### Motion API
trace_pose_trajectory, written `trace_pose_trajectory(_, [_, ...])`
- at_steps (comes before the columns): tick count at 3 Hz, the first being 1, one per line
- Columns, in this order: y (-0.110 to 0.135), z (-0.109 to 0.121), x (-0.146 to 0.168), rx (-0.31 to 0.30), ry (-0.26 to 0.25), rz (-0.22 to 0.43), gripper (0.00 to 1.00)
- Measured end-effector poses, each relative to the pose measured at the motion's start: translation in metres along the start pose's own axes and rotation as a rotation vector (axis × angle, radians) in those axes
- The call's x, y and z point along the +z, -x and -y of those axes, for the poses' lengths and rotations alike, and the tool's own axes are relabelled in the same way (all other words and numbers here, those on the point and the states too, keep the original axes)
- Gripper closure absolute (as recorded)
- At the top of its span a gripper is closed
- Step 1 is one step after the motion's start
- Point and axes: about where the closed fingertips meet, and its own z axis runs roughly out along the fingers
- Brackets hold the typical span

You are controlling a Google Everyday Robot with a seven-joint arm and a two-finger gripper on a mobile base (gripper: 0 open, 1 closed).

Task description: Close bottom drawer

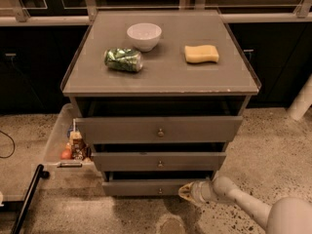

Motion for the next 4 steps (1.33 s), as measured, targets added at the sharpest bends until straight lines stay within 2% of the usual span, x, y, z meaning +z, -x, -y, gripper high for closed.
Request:
trace_pose_trajectory(3, [0.0001, -0.0001, 0.0001, 0.000, 0.000, 0.000, 0.11])
trace_pose_trajectory(4, [0.0002, -0.0001, 0.0003, 0.000, 0.001, 0.000, 0.00])
